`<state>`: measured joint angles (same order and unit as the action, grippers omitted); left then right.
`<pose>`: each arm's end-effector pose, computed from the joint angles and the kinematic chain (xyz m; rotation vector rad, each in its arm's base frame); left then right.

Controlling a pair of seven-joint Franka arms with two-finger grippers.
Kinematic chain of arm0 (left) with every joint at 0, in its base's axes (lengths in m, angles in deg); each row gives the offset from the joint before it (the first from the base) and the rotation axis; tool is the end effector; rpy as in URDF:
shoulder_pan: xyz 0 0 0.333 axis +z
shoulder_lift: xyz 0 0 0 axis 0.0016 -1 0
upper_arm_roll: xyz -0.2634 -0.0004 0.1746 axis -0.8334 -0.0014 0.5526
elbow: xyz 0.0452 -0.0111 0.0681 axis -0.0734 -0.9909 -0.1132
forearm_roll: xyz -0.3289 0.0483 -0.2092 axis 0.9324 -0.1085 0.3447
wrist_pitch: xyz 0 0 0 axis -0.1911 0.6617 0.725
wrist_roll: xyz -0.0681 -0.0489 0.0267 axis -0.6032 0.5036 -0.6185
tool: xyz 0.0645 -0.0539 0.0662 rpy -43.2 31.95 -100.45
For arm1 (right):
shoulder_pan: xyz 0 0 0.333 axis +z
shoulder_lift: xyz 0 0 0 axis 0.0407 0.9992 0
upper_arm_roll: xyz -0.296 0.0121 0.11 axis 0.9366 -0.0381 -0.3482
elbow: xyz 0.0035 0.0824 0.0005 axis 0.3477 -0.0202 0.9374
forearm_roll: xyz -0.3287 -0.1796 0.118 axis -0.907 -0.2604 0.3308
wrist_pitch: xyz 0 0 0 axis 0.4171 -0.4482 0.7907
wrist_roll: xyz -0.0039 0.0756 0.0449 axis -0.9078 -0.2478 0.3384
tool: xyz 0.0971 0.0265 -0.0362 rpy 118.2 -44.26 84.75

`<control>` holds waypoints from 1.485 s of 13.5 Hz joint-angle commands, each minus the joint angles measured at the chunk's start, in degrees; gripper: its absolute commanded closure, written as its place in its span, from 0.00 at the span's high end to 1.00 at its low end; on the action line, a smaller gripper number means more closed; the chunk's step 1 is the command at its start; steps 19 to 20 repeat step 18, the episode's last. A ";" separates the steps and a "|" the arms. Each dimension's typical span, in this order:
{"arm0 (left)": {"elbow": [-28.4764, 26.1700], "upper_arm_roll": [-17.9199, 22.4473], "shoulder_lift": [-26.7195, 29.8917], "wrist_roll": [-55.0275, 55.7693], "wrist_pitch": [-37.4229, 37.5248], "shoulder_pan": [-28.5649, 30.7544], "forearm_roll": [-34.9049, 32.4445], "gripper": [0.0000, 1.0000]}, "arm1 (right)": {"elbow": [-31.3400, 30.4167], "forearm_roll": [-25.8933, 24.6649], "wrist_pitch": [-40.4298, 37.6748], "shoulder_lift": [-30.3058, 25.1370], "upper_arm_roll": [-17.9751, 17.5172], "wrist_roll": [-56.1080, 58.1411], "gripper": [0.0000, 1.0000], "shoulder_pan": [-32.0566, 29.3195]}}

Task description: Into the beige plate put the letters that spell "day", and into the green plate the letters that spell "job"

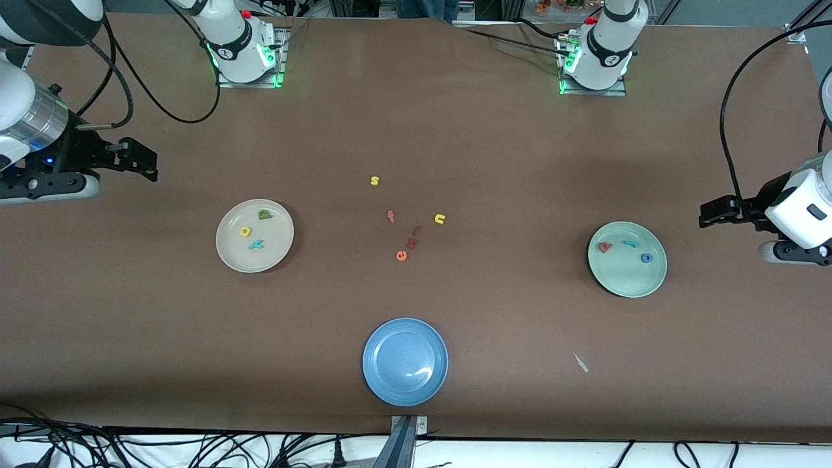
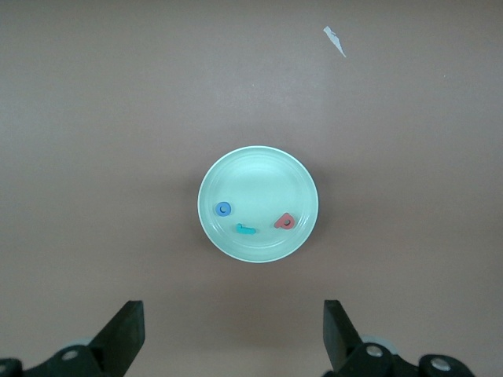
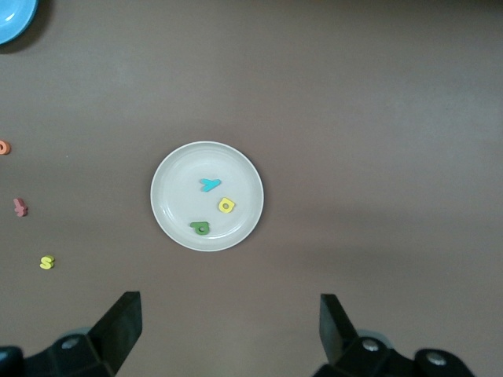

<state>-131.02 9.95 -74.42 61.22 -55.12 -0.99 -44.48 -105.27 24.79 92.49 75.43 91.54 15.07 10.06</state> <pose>0.6419 0.0121 0.5422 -3.1149 0.0719 0.1620 0.5836 0.0577 0.5858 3.1027 0.1614 -0.0557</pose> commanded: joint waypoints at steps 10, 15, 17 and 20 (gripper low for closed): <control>-0.77 0.06 1.00 -1.30 0.05 0.02 -0.92 1.00 | 0.62 1.59 -0.76 1.14 0.57 0.33 1.00 -0.16; -0.77 0.06 1.00 -1.30 0.05 0.02 -0.92 1.00 | 0.62 1.59 -0.76 1.22 0.66 0.50 1.00 -0.16; -0.77 0.06 1.00 -1.30 0.05 0.02 -0.92 1.00 | 0.62 1.59 -0.76 1.22 0.66 0.50 1.00 -0.16; -0.77 0.06 1.00 -1.30 0.05 0.02 -0.92 1.00 | 0.62 1.50 -0.76 1.31 0.66 0.50 1.00 -0.16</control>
